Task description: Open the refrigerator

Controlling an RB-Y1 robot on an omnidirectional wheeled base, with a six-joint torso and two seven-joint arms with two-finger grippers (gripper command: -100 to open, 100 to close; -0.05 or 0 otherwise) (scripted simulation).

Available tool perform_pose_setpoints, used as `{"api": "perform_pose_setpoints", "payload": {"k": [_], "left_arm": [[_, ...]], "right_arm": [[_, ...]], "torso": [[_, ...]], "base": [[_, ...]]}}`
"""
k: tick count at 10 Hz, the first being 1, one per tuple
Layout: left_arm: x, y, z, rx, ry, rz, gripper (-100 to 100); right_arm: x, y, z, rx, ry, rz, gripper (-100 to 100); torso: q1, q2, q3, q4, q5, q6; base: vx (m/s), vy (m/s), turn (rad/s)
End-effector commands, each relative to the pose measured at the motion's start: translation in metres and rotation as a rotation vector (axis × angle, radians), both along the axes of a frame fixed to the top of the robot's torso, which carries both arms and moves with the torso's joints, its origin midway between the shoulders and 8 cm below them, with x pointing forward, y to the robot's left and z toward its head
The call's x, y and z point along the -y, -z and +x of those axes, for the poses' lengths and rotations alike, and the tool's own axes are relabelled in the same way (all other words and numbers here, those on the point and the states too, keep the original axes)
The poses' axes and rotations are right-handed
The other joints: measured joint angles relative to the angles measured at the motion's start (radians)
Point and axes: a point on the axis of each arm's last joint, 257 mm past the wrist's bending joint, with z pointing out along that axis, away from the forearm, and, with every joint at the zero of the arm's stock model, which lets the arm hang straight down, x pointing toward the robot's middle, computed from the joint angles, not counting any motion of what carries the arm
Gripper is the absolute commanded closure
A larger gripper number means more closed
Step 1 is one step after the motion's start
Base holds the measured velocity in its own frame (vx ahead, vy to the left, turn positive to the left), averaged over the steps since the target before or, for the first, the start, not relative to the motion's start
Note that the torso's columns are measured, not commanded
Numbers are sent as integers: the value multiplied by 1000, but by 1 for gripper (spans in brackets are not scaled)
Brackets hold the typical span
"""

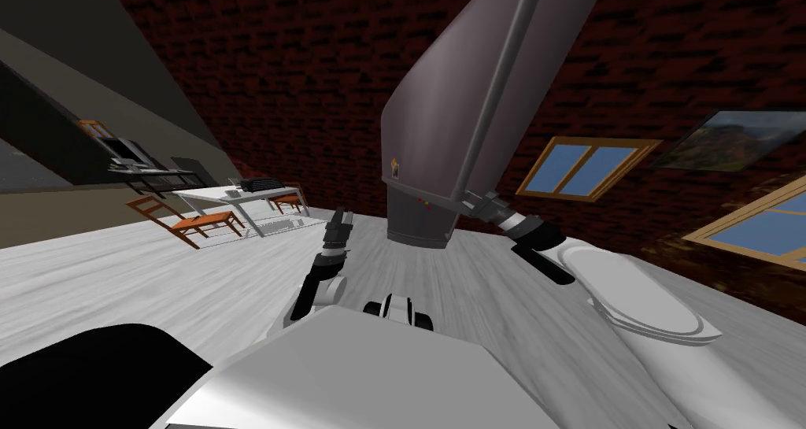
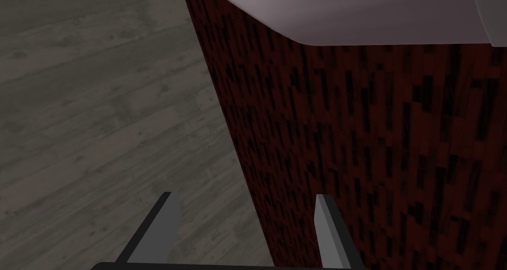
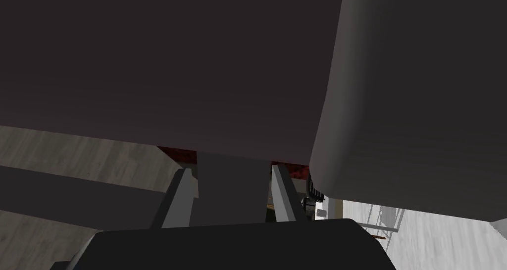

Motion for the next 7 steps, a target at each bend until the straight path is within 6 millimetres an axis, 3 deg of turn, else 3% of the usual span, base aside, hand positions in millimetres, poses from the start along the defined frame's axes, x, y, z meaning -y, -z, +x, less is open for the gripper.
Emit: {"api": "perform_pose_setpoints", "payload": {"k": [1,3,4,5,7], "left_arm": [[0,0,0,0,0,0,0],[0,0,0,0,0,0,0],[0,0,0,0,0,0,0],[0,0,0,0,0,0,0],[0,0,0,0,0,0,0]], "right_arm": [[23,1,11,-18,42,16,100],[23,-7,10,-19,33,33,100],[23,4,12,-41,38,21,100],[21,0,9,-2,51,21,-100],[22,-2,9,1,52,22,-100]], "torso": [[9,8,5,3,2,4],[13,11,6,7,7,-1],[11,9,5,9,8,-1],[9,10,6,7,5,1],[10,19,13,6,1,6]], "base": [[-113,223,-75],[-60,89,-10],[-21,-1,-29],[-120,80,-68],[-114,126,-24]]}}
